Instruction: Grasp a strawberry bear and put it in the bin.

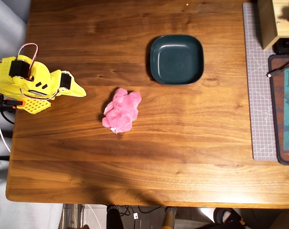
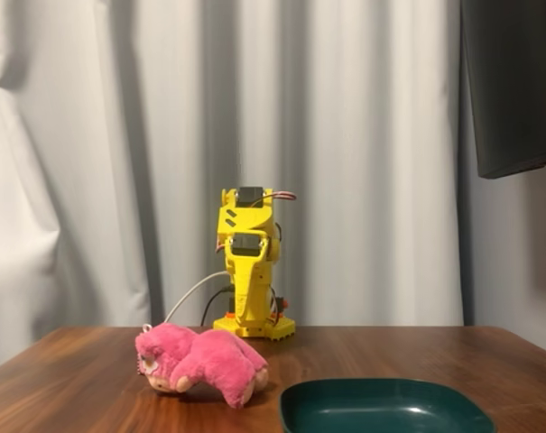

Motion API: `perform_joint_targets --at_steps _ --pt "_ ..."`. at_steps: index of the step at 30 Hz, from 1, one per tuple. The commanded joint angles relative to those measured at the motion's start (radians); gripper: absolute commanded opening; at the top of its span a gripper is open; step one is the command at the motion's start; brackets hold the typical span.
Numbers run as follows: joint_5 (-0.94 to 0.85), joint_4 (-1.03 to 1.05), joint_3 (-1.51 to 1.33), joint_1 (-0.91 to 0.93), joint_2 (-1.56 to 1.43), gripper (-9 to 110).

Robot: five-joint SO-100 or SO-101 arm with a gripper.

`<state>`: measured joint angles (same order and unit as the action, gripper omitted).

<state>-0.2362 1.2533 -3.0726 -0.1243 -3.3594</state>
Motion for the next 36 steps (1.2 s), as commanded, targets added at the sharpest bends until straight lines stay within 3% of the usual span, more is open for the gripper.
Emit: perform_joint_targets --at_steps 1,19,22,25,28,36 --pt "0.008 0.003 0.009 -0.002 -0.023 0" --pt "-0.008 0.003 0.009 -0.029 -0.023 0" --pt "-0.009 -0.011 0.012 -0.224 -0.025 14" --pt "-0.009 -0.069 -0.005 -0.298 -0.025 15" --pt "0.006 -0.078 -0.009 -0.364 -0.026 24" --pt "-0.008 -0.110 -0.017 -0.319 -0.026 0"
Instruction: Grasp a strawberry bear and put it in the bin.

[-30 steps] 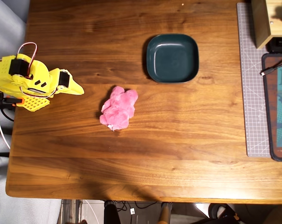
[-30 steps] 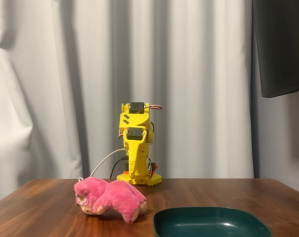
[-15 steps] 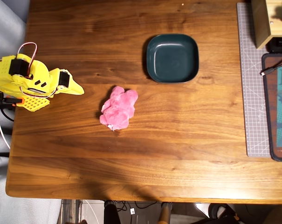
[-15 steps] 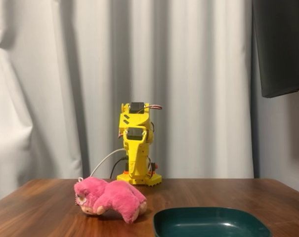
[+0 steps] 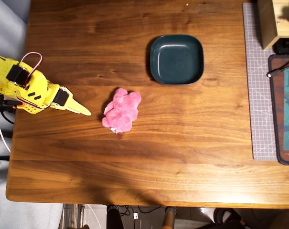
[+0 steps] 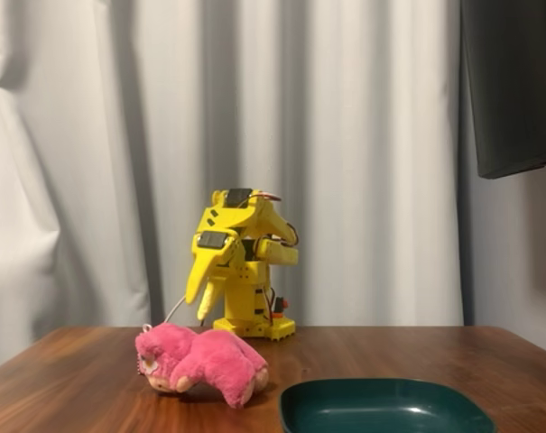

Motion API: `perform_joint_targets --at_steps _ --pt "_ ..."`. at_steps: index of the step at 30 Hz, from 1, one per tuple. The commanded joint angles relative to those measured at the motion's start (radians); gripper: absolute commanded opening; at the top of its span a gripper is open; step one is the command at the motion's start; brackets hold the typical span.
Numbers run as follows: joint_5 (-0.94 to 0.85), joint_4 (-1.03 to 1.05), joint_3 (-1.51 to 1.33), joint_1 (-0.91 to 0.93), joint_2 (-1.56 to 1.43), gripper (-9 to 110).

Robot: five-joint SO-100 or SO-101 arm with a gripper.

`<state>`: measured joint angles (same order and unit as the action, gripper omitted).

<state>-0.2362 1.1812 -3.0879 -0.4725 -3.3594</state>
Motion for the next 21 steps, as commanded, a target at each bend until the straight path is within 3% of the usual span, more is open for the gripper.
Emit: perform_joint_targets --at_steps 1,9,15,21 --pt "-0.008 -0.040 -0.002 0.046 -0.026 0" --pt "-0.117 0.015 0.114 0.268 -0.018 5" --pt "-0.167 -0.015 0.311 0.264 0.003 11" --pt "-0.155 0.020 0.649 0.253 0.296 17"
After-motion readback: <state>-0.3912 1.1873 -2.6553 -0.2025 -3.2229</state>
